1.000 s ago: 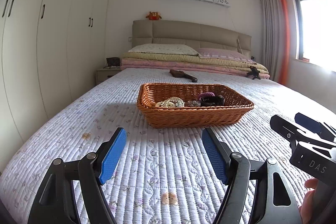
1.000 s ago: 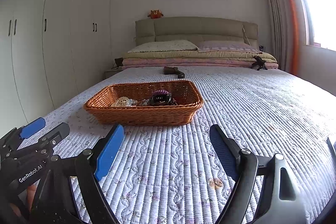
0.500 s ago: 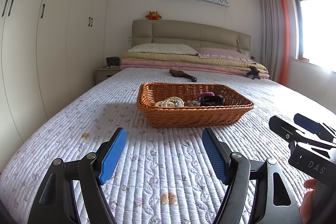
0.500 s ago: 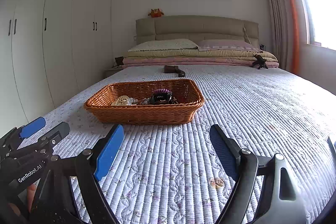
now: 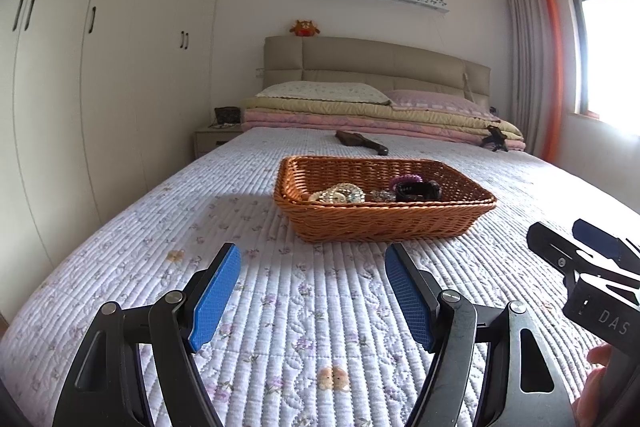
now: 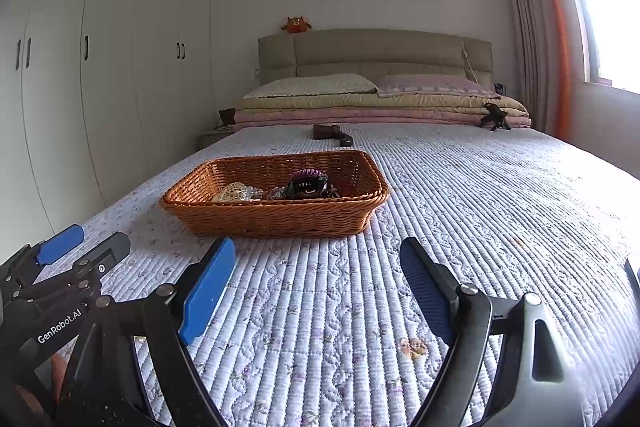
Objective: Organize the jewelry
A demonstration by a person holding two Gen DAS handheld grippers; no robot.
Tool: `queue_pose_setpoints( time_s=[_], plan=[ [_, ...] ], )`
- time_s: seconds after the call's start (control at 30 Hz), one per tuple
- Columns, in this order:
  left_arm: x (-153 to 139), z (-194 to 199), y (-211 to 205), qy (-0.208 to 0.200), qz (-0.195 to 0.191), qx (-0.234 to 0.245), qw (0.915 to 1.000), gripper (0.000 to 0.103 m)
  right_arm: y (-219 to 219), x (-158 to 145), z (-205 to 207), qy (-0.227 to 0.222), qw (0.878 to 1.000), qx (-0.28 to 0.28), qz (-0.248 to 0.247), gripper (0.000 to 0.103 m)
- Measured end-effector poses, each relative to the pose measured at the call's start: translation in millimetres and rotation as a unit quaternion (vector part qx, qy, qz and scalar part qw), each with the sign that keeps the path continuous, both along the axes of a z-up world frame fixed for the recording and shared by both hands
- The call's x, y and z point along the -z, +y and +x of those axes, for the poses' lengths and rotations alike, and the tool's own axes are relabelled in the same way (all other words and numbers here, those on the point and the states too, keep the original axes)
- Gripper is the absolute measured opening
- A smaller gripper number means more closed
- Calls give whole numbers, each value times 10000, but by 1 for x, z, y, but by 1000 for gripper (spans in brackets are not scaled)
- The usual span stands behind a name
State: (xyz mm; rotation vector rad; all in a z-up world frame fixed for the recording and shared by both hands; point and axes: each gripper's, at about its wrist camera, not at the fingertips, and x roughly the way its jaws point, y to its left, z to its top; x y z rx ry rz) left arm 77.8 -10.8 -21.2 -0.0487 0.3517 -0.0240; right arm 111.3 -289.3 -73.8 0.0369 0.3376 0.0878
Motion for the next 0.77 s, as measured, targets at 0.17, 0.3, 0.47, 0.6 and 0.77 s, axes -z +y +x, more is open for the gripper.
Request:
queue_pose_setpoints(
  time_s=[0.17, 0.3, 0.47, 0.6, 0.77],
  plan=[
    [0, 1, 2, 25, -19, -2, 10000, 76, 0, 0, 0, 10, 10000, -5, -5, 86],
    [0, 2, 2, 32, -15, 7, 10000, 76, 0, 0, 0, 10, 10000, -3, -8, 86],
    [0, 4, 4, 71, -41, -26, 10000, 76, 0, 0, 0, 17, 10000, -4, -13, 86],
    [0, 4, 4, 76, -32, -53, 10000, 76, 0, 0, 0, 14, 10000, -3, -12, 86],
    [-1, 2, 0, -3, 51, -20, 10000, 76, 0, 0, -1, 17, 10000, -1, -6, 87]
  ],
)
